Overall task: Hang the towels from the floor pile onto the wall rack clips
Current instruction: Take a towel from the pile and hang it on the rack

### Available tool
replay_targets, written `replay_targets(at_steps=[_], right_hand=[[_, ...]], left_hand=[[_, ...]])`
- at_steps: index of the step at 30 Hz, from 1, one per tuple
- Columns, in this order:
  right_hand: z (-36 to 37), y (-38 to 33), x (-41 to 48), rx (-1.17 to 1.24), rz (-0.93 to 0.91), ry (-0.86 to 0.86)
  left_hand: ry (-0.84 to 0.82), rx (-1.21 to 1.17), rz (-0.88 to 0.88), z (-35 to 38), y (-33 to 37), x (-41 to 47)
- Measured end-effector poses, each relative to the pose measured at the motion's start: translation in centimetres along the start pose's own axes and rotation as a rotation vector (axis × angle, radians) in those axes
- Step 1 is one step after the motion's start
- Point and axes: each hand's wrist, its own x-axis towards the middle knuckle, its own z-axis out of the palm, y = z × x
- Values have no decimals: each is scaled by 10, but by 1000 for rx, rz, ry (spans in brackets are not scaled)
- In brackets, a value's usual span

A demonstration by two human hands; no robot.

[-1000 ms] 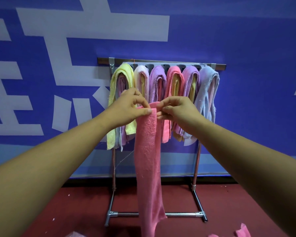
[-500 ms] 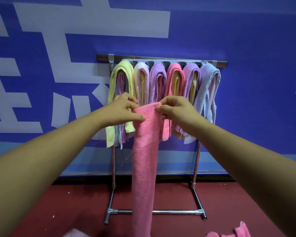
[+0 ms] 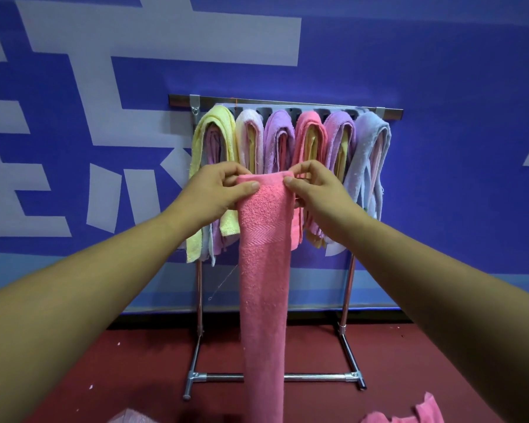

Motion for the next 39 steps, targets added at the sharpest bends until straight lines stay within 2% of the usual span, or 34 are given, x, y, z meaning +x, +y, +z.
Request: replay_targets(at_steps=[3,6,12,16,19,25,27,31,35,39], right_hand=[[-7,-3,4,95,95,-150],[-11,-7,6,-44,105,-333],[-11,-20,14,-286,15,-369],[-9,-29,22,-292,-9,-299],[-11,-37,32,-216,-18,-214],[-10,-51,48,-113,-27,-49],[-13,-53,50,-158,-38,18],[-33,-38,51,-433,-27,179],[-61,-1,47,-526,125,284],[-69,44,27,-649,448,233]], left_hand=[[-3,38,5,1,2,1],[-30,95,16,0,2,1],[-11,46,-24,1,-8,0],[-158,-152,-151,5,-29,-9],[-260,-96,-279,17,-65,-29],[-334,-94,-408,63,-134,-79],[-324,-144,-434,72,-144,-87],[-291,-245,-423,67,-148,-86],[-250,-413,-437,45,-141,-71],[-227,-584,-385,21,-117,-47]])
